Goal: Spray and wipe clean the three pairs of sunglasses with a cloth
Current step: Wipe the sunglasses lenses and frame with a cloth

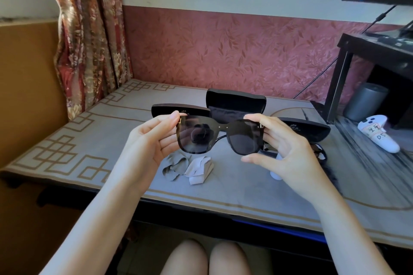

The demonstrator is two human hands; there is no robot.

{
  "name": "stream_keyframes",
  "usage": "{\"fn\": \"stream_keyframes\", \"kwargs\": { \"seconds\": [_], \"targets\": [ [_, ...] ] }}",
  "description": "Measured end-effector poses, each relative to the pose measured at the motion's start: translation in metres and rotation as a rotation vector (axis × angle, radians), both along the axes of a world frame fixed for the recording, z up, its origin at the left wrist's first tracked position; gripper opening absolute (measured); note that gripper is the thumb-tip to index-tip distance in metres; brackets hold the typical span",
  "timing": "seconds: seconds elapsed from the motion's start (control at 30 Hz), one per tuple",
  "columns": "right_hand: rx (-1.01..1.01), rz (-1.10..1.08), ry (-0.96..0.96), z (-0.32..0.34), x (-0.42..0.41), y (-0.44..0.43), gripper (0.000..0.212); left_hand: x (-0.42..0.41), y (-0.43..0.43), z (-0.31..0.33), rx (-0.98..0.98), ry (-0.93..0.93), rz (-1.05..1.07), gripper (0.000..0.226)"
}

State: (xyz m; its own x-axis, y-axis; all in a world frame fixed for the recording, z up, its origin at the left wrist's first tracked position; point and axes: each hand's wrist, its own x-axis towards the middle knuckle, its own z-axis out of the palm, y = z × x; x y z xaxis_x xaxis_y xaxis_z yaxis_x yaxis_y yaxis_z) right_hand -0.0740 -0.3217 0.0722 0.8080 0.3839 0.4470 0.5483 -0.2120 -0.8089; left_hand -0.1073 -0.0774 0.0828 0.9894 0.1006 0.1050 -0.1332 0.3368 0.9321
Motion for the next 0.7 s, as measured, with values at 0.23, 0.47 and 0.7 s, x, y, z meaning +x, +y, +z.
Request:
{"fn": "stream_keyframes", "kwargs": {
  "seconds": [0.23,0.47,0.7],
  "targets": [
    [0.006,0.001,0.015,-0.004,0.001,0.001,0.064,0.0,0.001,-0.004,0.037,-0.001,-0.017,0.033],
    [0.068,0.045,0.079,-0.007,0.001,0.007,0.068,-0.007,0.003,-0.012,0.06,0.015,0.018,0.038],
    [0.173,0.08,0.079,-0.008,-0.001,0.008,0.066,-0.007,0.012,-0.02,0.115,0.047,0.01,0.043]
  ]
}}
